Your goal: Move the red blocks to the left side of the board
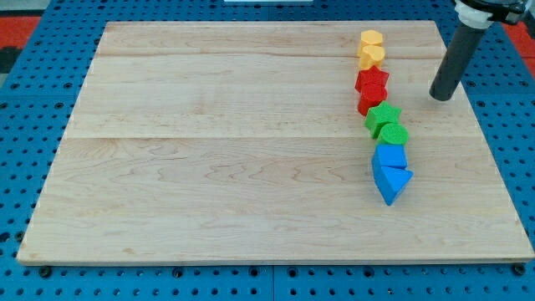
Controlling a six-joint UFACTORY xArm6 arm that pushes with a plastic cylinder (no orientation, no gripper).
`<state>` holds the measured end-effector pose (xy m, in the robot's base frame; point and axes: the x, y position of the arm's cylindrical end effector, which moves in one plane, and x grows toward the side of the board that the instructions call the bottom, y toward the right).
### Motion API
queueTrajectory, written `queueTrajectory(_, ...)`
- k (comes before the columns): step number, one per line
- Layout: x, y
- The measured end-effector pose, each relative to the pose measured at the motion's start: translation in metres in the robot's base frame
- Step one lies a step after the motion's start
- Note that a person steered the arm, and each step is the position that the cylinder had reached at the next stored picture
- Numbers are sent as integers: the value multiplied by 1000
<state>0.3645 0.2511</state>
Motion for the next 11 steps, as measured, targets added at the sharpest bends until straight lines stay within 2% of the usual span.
queueTrajectory(1,-23,-15)
queueTrajectory(2,-29,-32)
queueTrajectory(4,-11,-216)
queueTrajectory(6,-61,-202)
queueTrajectory(7,-56,-279)
queueTrajectory(8,-13,-316)
queueTrajectory(9,-35,-278)
queueTrajectory(11,-36,-138)
